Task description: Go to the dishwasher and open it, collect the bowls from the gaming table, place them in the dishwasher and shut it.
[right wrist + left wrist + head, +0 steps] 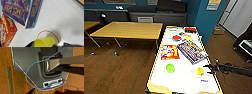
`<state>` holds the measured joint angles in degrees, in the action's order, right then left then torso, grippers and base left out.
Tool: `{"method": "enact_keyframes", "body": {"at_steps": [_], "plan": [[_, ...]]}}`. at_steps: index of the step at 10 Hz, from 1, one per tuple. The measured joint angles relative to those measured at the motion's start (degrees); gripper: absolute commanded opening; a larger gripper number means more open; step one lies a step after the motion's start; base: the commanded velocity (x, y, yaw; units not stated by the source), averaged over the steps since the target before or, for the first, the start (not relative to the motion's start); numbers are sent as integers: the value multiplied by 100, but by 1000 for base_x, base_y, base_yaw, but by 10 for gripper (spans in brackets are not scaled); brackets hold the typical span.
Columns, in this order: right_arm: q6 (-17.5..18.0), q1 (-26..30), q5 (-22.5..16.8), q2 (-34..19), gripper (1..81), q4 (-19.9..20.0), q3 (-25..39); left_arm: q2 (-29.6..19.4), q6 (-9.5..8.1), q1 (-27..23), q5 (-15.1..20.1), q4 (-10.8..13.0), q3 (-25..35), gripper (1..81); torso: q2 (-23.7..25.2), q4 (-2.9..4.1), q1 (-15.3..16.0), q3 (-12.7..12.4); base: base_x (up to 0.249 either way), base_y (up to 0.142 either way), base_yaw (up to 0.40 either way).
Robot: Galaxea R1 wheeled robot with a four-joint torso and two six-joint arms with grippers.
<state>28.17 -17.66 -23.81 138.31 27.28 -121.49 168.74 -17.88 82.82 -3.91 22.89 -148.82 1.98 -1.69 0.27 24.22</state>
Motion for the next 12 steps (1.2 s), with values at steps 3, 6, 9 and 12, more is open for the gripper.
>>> {"method": "enact_keyframes", "body": {"at_steps": [3, 6, 9, 12], "plan": [[2, -49, 55, 50, 811, 0, 140, -2, 0, 4, 0, -18, 0, 811, 0, 0, 0, 0, 0, 0, 0], [112, -207, 121, 85, 811, 0, 137, -2, 0, 6, 0, -21, 0, 811, 0, 0, 0, 0, 0, 0, 0], [156, -247, 196, 94, 811, 2, 62, -2, 0, 6, 0, -21, 0, 811, 0, 0, 0, 0, 0, 0, 0], [405, -317, 284, 122, 811, 9, -240, -2, 0, 6, 0, -21, 0, 811, 0, 0, 0, 0, 0, 0, 0]]}}
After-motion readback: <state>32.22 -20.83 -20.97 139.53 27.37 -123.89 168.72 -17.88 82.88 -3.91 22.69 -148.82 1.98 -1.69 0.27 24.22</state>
